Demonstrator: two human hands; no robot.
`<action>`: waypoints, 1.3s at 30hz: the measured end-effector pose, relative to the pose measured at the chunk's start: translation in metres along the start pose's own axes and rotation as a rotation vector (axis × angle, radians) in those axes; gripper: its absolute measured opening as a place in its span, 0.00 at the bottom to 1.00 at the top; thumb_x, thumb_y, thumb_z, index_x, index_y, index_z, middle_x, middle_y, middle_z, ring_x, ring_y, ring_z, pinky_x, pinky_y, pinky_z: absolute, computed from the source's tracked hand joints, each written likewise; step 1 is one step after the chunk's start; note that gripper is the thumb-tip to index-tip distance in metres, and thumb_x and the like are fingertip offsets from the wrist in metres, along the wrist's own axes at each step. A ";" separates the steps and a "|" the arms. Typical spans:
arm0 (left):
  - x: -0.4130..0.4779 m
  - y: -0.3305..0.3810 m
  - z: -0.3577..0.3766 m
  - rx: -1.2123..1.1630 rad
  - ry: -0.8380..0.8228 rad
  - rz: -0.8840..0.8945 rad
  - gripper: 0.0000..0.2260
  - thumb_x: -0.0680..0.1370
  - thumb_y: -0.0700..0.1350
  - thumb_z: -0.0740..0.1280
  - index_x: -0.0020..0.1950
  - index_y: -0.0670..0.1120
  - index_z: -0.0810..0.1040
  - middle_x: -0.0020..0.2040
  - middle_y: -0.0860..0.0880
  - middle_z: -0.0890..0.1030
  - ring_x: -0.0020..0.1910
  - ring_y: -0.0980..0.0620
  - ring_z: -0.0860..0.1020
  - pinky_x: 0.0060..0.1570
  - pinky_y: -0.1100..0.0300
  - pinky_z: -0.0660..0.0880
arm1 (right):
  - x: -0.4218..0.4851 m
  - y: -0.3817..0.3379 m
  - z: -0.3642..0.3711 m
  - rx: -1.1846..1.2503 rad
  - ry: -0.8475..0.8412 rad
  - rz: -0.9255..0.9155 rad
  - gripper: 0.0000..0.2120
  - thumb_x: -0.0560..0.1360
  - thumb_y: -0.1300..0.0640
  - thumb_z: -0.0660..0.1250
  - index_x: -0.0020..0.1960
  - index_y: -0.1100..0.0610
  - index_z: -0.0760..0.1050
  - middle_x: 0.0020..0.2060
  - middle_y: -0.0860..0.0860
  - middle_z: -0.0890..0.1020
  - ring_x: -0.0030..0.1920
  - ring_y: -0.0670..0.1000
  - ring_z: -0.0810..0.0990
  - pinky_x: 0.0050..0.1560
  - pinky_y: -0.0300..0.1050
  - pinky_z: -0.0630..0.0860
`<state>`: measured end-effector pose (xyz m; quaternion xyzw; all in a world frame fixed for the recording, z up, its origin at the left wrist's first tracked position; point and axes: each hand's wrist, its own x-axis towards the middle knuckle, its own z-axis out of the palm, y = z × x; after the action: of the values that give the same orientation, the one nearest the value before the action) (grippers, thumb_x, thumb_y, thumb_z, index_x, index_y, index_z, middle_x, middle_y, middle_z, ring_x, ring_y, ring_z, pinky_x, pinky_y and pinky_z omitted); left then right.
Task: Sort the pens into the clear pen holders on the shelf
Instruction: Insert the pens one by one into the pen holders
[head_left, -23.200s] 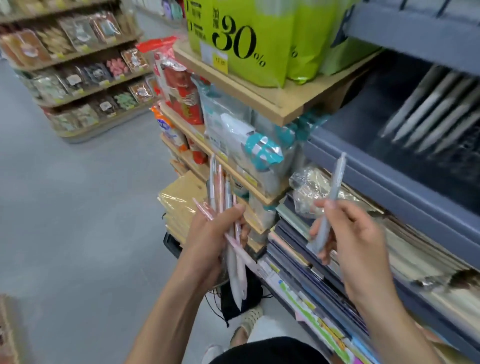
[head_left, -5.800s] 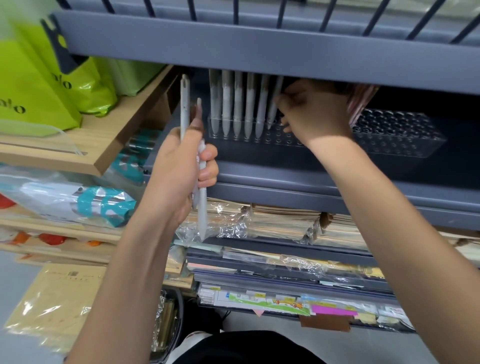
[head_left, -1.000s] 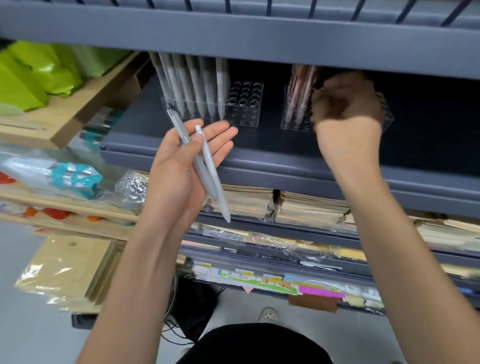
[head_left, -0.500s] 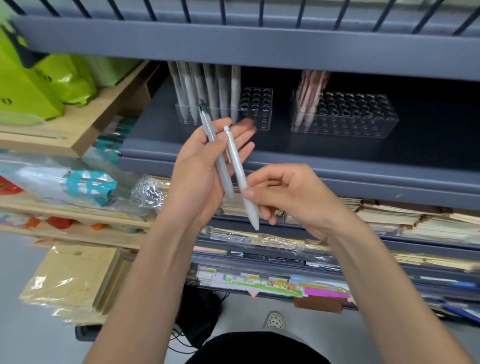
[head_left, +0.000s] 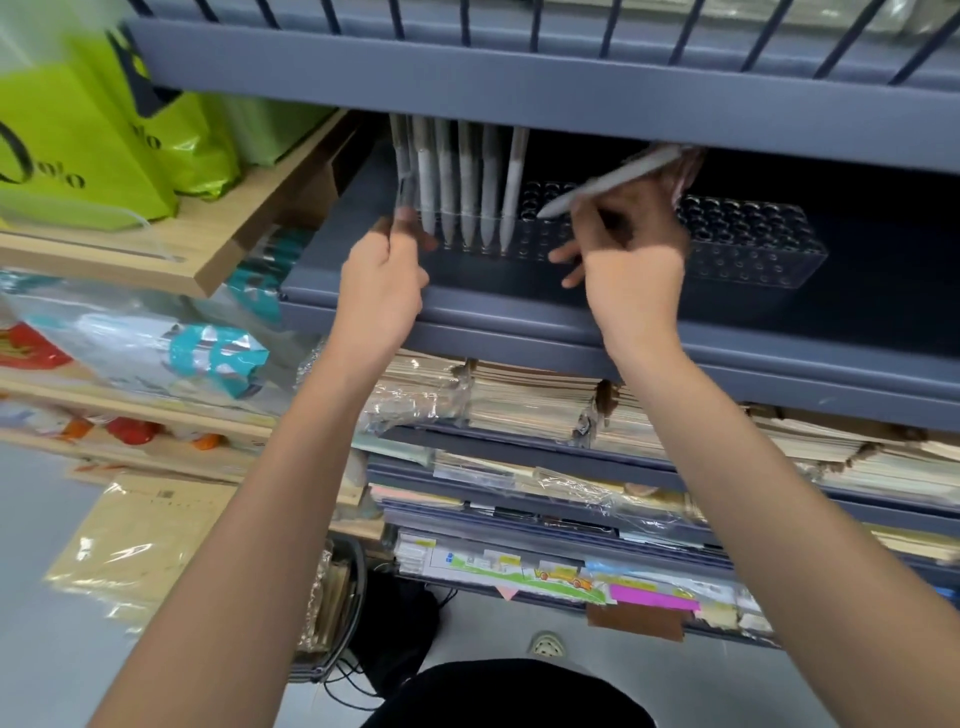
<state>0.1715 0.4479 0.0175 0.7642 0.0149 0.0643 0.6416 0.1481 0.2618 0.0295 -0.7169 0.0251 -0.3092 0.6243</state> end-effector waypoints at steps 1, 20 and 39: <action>0.000 0.002 0.000 -0.036 -0.007 -0.022 0.16 0.85 0.53 0.54 0.43 0.50 0.74 0.26 0.54 0.67 0.21 0.58 0.62 0.20 0.66 0.59 | 0.006 0.002 0.004 -0.027 0.016 -0.001 0.04 0.78 0.61 0.66 0.47 0.54 0.73 0.45 0.52 0.83 0.28 0.51 0.82 0.23 0.40 0.73; 0.000 -0.004 0.001 0.008 0.017 0.000 0.15 0.83 0.56 0.56 0.42 0.52 0.75 0.22 0.57 0.71 0.21 0.59 0.66 0.23 0.62 0.61 | 0.091 -0.008 0.028 -0.651 -0.329 0.281 0.22 0.79 0.53 0.53 0.28 0.54 0.71 0.15 0.42 0.73 0.15 0.39 0.69 0.26 0.36 0.65; -0.026 -0.011 -0.005 -0.145 -0.036 0.152 0.02 0.81 0.44 0.66 0.54 0.48 0.76 0.38 0.53 0.83 0.32 0.59 0.73 0.35 0.66 0.72 | 0.051 -0.016 0.019 -0.353 -0.226 0.205 0.10 0.77 0.53 0.61 0.38 0.52 0.76 0.27 0.49 0.82 0.18 0.48 0.70 0.19 0.34 0.63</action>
<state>0.1460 0.4517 0.0055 0.7157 -0.0595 0.0999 0.6887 0.1926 0.2611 0.0645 -0.8388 0.0816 -0.1528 0.5162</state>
